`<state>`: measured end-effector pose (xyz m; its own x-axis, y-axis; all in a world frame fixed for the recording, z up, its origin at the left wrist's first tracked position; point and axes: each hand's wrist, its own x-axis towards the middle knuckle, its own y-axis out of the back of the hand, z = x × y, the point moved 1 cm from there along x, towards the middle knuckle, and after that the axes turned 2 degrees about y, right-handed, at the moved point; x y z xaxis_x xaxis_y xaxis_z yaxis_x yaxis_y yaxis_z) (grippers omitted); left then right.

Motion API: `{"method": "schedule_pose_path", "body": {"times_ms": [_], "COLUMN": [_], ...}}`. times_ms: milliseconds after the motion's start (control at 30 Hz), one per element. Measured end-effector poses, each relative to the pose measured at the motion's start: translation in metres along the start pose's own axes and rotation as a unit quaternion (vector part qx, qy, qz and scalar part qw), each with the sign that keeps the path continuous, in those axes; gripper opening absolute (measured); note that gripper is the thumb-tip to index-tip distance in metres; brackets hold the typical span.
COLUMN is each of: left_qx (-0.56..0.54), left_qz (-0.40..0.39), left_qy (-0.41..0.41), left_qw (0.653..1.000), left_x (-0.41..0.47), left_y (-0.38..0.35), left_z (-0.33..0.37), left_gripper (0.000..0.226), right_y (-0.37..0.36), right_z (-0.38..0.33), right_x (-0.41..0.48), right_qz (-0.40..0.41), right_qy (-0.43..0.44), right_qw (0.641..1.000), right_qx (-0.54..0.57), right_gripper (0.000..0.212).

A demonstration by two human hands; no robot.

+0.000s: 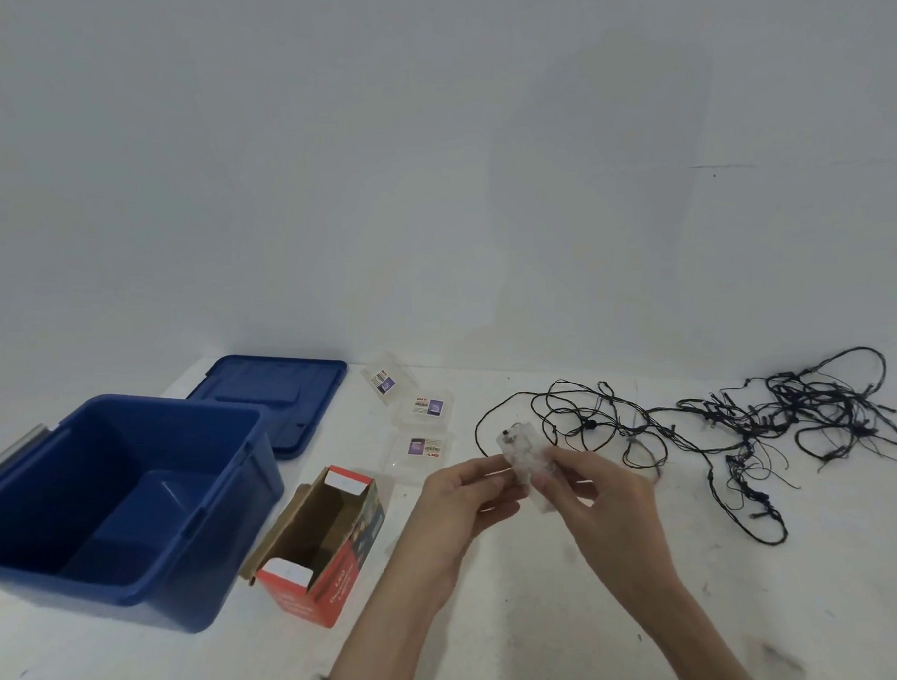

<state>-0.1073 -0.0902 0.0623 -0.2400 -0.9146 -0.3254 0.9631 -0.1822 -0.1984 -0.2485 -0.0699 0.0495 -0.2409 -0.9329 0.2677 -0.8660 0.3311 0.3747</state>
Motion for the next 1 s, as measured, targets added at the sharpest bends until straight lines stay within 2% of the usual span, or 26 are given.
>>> {"method": "schedule_pose_path", "body": {"times_ms": [67, 133, 200, 267, 367, 433, 500, 600, 667, 700, 767, 833, 900, 1000], "left_qx": [0.055, 0.166, 0.346, 0.476, 0.56, 0.599, 0.639, 0.676, 0.665, 0.643, 0.567, 0.505, 0.485, 0.47], "left_qz": [-0.001, 0.049, 0.115, 0.146, 0.156, 0.148, 0.142, 0.15, 0.15, 0.14, 0.101, 0.056, 0.028, -0.007], "left_qy": [-0.001, -0.028, -0.058, -0.039, 0.066, 0.107, 0.115, 0.112, 0.099, 0.078, -0.006, -0.109, -0.187, -0.25], "left_qw": [0.999, 0.985, 0.929, 0.866, 0.811, 0.78, 0.747, 0.713, 0.725, 0.749, 0.817, 0.854, 0.854, 0.846], "left_x": [0.007, 0.025, 0.054, 0.082, 0.111, 0.122, 0.128, 0.128, 0.124, 0.12, 0.108, 0.089, 0.069, 0.049], "left_y": [0.008, 0.021, 0.041, 0.058, 0.076, 0.079, 0.077, 0.072, 0.068, 0.066, 0.058, 0.044, 0.031, 0.016], "left_z": [0.004, 0.008, 0.008, 0.005, -0.005, -0.012, -0.017, -0.016, -0.012, -0.01, -0.006, -0.002, 0.0, 0.001], "left_gripper": [0.024, 0.026, 0.039, 0.057, 0.094, 0.112, 0.117, 0.111, 0.109, 0.109, 0.108, 0.106, 0.103, 0.1], "right_y": [-0.001, -0.001, 0.001, 0.002, 0.003, 0.004, 0.006, 0.009, 0.012, 0.014, 0.019, 0.023, 0.027, 0.032], "right_z": [0.006, 0.01, 0.012, 0.012, 0.013, 0.014, 0.016, 0.017, 0.017, 0.016, 0.013, 0.005, -0.008, -0.025], "right_x": [0.004, 0.008, 0.01, 0.011, 0.011, 0.011, 0.011, 0.011, 0.012, 0.012, 0.014, 0.017, 0.021, 0.027], "right_qz": [-0.001, 0.002, 0.005, 0.007, 0.003, -0.001, -0.002, -0.004, 0.002, 0.008, 0.015, 0.015, 0.015, 0.008], "right_qy": [-0.041, -0.081, -0.099, -0.106, -0.112, -0.115, -0.114, -0.113, -0.112, -0.113, -0.122, -0.127, -0.125, -0.123], "right_qw": [0.999, 0.994, 0.99, 0.988, 0.988, 0.989, 0.99, 0.99, 0.989, 0.988, 0.978, 0.964, 0.944, 0.921], "right_qx": [0.035, 0.073, 0.101, 0.112, 0.101, 0.092, 0.086, 0.083, 0.093, 0.107, 0.166, 0.235, 0.306, 0.369], "right_gripper": [0.022, 0.021, 0.019, 0.024, 0.022, 0.021, 0.02, 0.02, 0.02, 0.02, 0.019, 0.019, 0.019, 0.018]}}
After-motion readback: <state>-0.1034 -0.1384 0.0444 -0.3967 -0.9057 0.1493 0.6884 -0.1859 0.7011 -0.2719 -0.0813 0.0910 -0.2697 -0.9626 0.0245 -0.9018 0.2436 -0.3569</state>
